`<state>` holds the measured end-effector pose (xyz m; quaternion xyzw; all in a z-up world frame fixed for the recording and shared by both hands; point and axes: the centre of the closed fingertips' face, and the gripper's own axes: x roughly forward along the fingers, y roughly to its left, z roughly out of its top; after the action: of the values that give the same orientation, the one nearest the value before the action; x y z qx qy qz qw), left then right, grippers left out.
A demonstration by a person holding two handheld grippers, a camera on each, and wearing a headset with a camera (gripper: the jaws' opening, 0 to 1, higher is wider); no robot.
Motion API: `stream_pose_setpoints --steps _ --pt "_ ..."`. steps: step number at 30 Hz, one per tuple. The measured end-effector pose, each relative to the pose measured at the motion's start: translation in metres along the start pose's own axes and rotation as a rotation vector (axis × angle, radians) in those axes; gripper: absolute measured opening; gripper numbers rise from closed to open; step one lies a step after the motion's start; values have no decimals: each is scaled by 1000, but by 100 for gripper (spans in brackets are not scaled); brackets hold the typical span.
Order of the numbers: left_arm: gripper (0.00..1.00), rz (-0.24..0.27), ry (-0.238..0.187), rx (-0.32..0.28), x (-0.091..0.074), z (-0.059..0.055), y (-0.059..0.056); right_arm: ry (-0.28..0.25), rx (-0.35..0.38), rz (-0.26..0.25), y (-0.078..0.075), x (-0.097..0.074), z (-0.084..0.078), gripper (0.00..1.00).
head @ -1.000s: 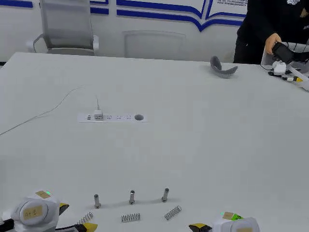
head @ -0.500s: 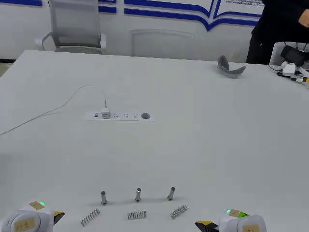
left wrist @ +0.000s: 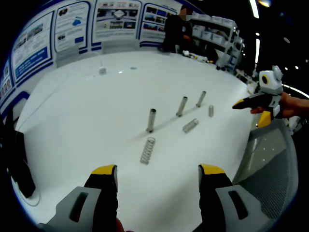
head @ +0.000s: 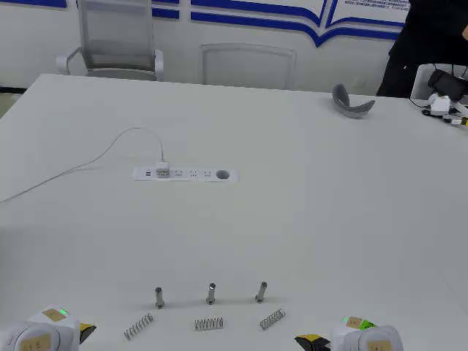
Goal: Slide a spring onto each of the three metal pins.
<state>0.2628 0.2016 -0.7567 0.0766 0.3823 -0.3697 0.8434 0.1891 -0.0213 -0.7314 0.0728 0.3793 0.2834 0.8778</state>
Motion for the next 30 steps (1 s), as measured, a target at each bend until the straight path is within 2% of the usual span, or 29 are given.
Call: stream_pose_setpoints --steps 4,10,22,30 --pt "65 -4 -5 7 3 2 1 -1 0 0 0 0 0 85" --pt "63 -13 20 28 12 -1 2 -2 0 -2 0 -2 0 85" --pt "51 -10 32 33 29 4 13 6 2 6 1 0 -1 85" --pt "47 -6 43 22 39 2 21 11 3 7 1 0 -3 85"
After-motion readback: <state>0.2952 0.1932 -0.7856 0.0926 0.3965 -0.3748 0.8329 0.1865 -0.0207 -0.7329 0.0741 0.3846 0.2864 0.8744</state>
